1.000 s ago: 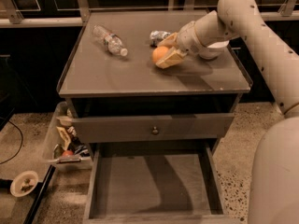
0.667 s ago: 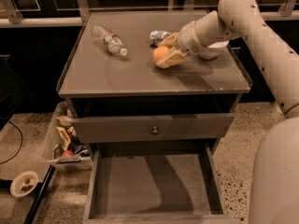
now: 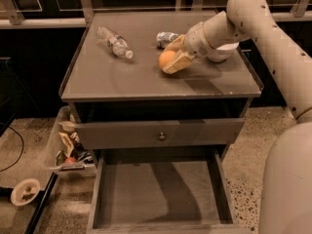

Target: Pick orange from middle drawer and place on counter

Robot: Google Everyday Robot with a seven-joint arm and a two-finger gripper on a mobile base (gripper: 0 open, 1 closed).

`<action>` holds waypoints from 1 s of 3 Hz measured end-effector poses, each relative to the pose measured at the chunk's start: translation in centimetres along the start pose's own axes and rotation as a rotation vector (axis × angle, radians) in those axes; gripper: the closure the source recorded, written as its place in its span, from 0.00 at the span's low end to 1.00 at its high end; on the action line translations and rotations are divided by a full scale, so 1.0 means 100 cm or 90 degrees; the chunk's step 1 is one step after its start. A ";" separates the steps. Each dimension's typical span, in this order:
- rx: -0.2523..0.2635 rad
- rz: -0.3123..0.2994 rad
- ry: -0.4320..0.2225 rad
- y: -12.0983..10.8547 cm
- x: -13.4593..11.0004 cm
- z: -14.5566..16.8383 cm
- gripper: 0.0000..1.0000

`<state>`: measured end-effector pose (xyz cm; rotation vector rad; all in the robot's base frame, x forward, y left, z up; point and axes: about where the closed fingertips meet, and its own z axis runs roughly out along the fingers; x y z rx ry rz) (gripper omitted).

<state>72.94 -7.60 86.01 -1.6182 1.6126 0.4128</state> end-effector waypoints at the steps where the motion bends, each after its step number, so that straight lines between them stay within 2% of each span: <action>1: 0.000 0.000 0.000 0.000 0.000 0.000 0.13; 2: 0.000 0.000 0.000 0.000 0.000 0.000 0.00; 3: 0.000 0.000 0.000 0.000 0.000 0.000 0.00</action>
Offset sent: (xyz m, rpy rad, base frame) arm 0.0000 0.0000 0.0000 0.0000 0.0000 0.0000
